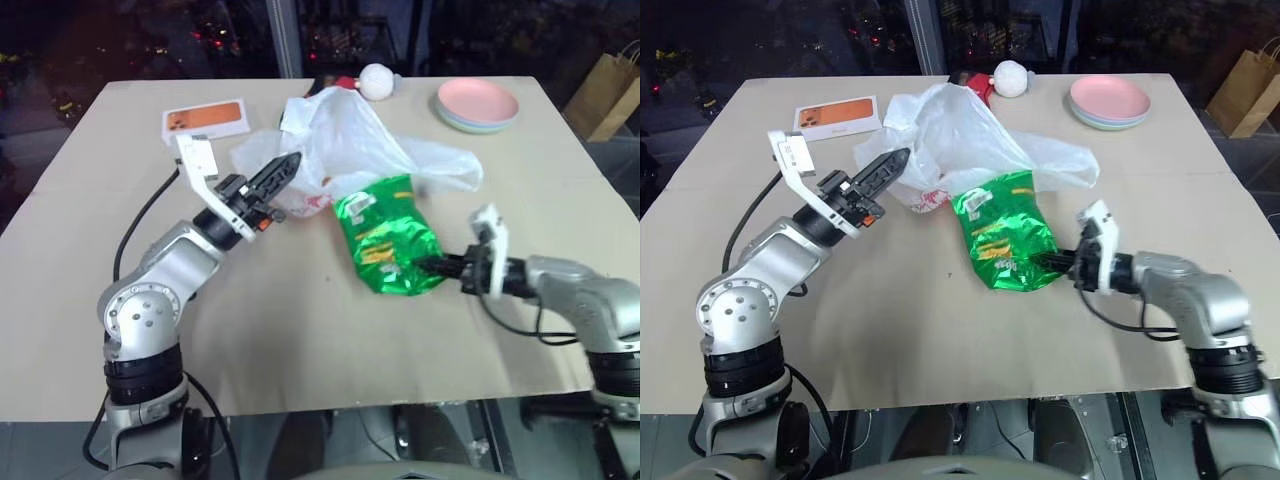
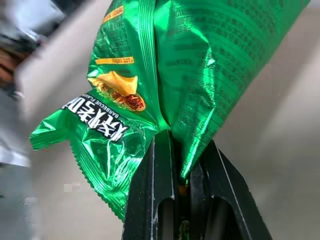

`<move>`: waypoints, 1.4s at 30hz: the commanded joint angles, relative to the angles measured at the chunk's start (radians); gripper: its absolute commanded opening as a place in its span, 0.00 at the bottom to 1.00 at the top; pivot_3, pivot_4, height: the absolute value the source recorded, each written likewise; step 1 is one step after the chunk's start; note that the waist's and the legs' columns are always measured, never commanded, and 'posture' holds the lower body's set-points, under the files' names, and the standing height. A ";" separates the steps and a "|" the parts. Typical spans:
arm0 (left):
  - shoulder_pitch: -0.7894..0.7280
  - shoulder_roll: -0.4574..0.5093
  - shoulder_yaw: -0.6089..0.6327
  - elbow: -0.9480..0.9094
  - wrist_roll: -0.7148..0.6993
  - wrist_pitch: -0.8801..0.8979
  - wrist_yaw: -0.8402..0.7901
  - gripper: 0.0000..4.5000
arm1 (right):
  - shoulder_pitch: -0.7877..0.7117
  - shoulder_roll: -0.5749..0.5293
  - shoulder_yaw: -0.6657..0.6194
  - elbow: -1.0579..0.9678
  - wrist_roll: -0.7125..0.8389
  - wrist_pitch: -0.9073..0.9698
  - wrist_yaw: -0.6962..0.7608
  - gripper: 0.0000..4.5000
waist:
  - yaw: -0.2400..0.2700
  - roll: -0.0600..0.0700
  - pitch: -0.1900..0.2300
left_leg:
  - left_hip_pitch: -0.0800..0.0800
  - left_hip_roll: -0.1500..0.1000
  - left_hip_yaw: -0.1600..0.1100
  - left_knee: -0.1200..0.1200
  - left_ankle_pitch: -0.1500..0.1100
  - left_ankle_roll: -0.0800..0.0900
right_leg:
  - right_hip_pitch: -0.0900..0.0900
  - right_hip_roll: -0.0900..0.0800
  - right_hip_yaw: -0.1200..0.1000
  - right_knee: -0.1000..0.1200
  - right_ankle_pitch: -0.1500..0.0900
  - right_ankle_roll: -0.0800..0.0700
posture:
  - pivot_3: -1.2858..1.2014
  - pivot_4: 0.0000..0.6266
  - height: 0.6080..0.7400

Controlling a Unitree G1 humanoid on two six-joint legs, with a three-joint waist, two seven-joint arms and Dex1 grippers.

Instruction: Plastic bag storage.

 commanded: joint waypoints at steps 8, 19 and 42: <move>0.071 0.057 0.015 -0.101 -0.131 0.045 -0.102 0.00 | -0.043 -0.135 -0.138 -0.068 0.463 0.228 0.039 0.00 | -0.006 0.000 0.000 | 0.000 0.000 0.001 0.000 0.000 0.000 | 0.000 0.000 0.000 0.000 0.000 0.000 | 0.52 0.24 1.00; 0.163 0.096 0.007 -0.168 -0.193 0.037 -0.155 0.00 | -0.161 -0.108 0.083 0.144 0.313 0.216 0.136 0.00 | -0.001 0.000 0.000 | 0.000 0.001 0.000 0.001 0.000 0.000 | 0.000 0.001 0.000 0.000 0.000 0.000 | 0.52 0.24 1.00; 0.277 0.127 -0.069 -0.261 -0.197 0.005 -0.175 0.00 | -0.631 0.481 -0.041 0.690 -0.012 0.088 -0.453 0.00 | -0.010 0.000 0.000 | 0.000 0.002 0.002 0.001 0.000 0.000 | -0.002 0.002 0.002 0.001 0.000 0.000 | 0.52 0.24 1.00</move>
